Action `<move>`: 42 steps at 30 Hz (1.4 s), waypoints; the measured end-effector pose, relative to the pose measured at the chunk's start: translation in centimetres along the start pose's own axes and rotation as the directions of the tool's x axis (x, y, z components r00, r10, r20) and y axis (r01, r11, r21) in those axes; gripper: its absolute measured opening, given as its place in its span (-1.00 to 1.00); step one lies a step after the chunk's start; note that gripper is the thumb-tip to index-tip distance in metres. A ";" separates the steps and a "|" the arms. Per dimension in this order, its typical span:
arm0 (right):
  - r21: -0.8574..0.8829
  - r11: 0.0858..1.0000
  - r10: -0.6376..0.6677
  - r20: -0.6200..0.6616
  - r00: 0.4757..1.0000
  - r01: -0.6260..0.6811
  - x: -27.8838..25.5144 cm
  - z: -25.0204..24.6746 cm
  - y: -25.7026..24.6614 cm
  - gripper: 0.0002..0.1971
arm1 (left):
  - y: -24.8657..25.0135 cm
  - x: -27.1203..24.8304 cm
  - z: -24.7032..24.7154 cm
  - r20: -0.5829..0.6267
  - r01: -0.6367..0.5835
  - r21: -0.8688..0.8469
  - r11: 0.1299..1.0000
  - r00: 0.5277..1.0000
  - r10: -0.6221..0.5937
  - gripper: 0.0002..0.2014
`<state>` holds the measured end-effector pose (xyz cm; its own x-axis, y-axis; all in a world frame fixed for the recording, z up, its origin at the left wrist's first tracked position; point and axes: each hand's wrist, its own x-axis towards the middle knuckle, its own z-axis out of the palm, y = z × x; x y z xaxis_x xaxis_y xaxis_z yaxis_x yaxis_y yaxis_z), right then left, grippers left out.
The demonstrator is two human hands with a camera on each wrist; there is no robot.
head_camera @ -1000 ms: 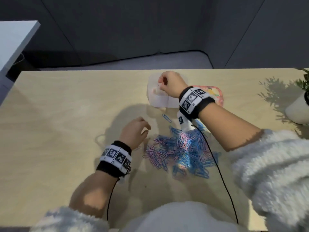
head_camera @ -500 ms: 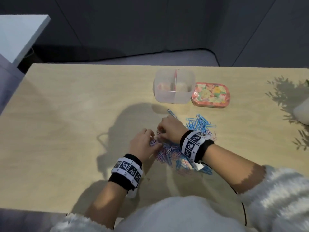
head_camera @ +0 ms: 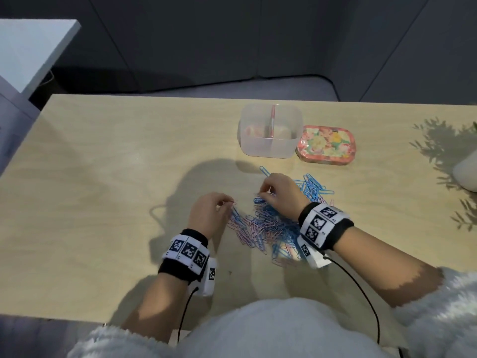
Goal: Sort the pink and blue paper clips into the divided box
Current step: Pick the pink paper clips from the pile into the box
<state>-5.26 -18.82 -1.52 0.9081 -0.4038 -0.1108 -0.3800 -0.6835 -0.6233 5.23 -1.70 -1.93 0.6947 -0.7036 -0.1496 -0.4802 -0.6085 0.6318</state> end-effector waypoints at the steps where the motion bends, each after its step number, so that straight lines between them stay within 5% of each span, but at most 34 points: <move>1: 0.121 0.992 0.050 -0.020 0.999 -0.047 -0.1 -0.4 0.1 -0.92 | -0.2 0.1 -0.3 -0.008 0.011 -0.075 0.997 1.000 -0.012 -0.84; 3: 0.340 0.932 0.130 0.003 0.992 -0.123 -0.1 -0.9 0.2 -0.95 | -0.6 0.1 -0.8 0.002 0.058 -0.270 0.961 0.998 -0.060 -0.86; 7: 0.647 0.703 0.238 0.178 0.955 -0.296 -0.1 -1.0 -0.2 -0.83 | -0.8 0.0 -1.3 0.154 0.256 -0.606 0.753 0.967 -0.204 -0.84; 10: 0.791 0.406 0.317 0.348 0.882 -0.458 0.0 -0.8 -1.4 -0.69 | -1.4 0.3 -1.4 0.263 0.428 -0.738 0.522 0.895 -0.361 -0.80; 12: 0.781 0.332 0.323 0.434 0.841 -0.530 -0.1 -0.1 -2.2 -0.68 | -1.8 0.4 -1.5 0.349 0.507 -0.772 0.383 0.842 -0.411 -0.77; 14: 0.654 0.541 0.323 0.418 0.849 -0.529 -0.1 1.1 -2.8 -0.65 | -2.3 0.3 -1.3 0.328 0.508 -0.716 0.480 0.851 -0.411 -0.71; 16: 0.380 0.834 0.269 0.354 0.896 -0.401 0.1 2.4 -3.3 -0.65 | -2.8 0.1 -1.1 0.217 0.408 -0.506 0.760 0.913 -0.346 -0.69; 18: 0.155 0.940 0.245 0.311 0.919 -0.303 0.5 3.4 -3.8 -0.73 | -3.3 0.0 -1.0 0.142 0.281 -0.276 0.919 0.958 -0.251 -0.77; 22: -0.062 0.966 0.257 0.231 0.938 -0.249 0.9 4.1 -4.3 -0.85 | -3.0 -0.5 -0.9 0.122 0.159 -0.014 0.987 0.980 -0.156 -0.84; 27: -0.121 0.959 0.267 0.075 0.961 -0.257 0.9 2.6 -3.1 -0.88 | -2.5 -0.7 -0.6 0.096 0.140 0.135 0.981 0.983 -0.154 -0.88; 33: -0.215 0.976 0.031 0.260 0.965 0.027 -1.1 4.2 -5.3 -0.72 | -2.7 -0.4 -0.4 0.163 0.128 0.165 0.978 0.975 -0.155 -0.88; 42: -0.316 0.949 0.067 0.247 0.967 0.015 -1.6 4.9 -5.0 -0.84 | -1.9 0.8 -2.2 0.211 0.054 0.195 0.979 0.973 -0.096 -0.79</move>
<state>-3.98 -11.78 -2.07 0.8957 -0.2859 -0.3405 -0.4025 -0.8467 -0.3479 7.91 -0.34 -1.59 0.6089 -0.7035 -0.3666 -0.5370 -0.7057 0.4622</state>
